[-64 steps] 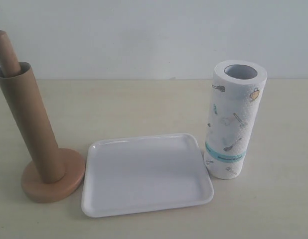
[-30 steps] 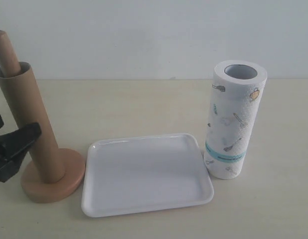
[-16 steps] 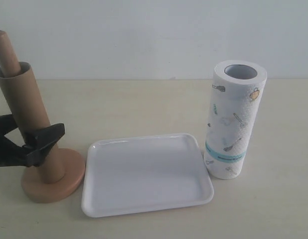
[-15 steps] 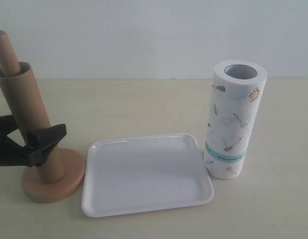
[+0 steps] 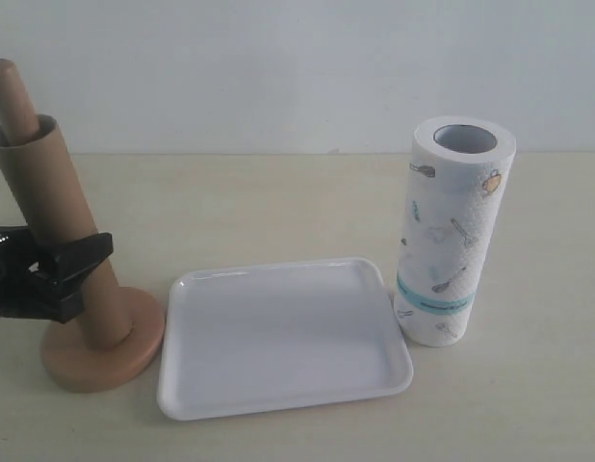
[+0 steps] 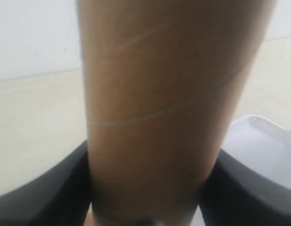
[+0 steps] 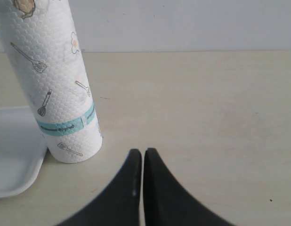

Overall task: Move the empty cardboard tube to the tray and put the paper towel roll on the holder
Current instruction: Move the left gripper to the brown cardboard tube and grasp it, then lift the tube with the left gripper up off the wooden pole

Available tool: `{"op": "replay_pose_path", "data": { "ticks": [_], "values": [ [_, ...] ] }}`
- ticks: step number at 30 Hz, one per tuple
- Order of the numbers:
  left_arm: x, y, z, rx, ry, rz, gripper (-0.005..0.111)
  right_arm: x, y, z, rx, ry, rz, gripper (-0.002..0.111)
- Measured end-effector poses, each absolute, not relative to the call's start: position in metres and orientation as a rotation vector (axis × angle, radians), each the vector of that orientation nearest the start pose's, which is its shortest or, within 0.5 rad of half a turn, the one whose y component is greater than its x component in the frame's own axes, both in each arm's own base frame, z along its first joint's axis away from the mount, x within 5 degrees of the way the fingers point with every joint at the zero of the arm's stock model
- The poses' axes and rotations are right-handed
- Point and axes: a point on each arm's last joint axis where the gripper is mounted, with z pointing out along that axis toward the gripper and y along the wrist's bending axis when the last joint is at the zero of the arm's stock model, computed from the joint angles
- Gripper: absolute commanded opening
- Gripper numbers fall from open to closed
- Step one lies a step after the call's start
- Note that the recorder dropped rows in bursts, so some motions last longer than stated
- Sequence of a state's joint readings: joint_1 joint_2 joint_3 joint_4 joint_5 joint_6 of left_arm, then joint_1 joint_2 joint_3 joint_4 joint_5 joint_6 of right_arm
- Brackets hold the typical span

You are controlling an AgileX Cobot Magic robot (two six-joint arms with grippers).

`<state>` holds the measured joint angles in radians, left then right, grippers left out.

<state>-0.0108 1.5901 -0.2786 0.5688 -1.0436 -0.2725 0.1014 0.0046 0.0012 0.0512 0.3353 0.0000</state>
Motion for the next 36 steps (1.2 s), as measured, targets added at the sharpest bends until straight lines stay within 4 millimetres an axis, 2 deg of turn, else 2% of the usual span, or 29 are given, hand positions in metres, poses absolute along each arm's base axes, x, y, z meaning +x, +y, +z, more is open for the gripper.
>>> {"op": "replay_pose_path", "data": {
  "ticks": [4,7,11,14,25,30,36],
  "values": [
    [0.224,-0.045,0.172,0.381,1.707,-0.416,0.004,0.054,0.007,0.182,-0.06,1.825,0.121,0.001],
    [0.222,-0.044,0.199,0.383,1.627,-0.396,0.004,0.054,0.007,0.182,-0.06,1.825,0.121,0.001],
    [0.223,-0.045,0.243,0.378,1.528,-0.398,0.004,0.054,0.007,0.182,-0.06,1.825,0.121,0.001],
    [0.222,-0.046,0.288,0.38,1.435,-0.403,0.004,0.054,0.007,0.182,-0.06,1.825,0.121,0.001],
    [0.208,-0.049,0.385,0.42,1.267,-0.419,0.004,0.054,0.007,0.182,-0.06,1.825,0.121,0.001],
    [0.2,-0.053,0.421,0.469,1.211,-0.448,0.004,0.054,0.007,0.182,-0.06,1.825,0.121,0.001],
    [0.193,-0.058,0.452,0.546,1.211,-0.46,0.004,0.054,0.007,0.182,-0.06,1.825,0.121,0.001]
  ]
}}
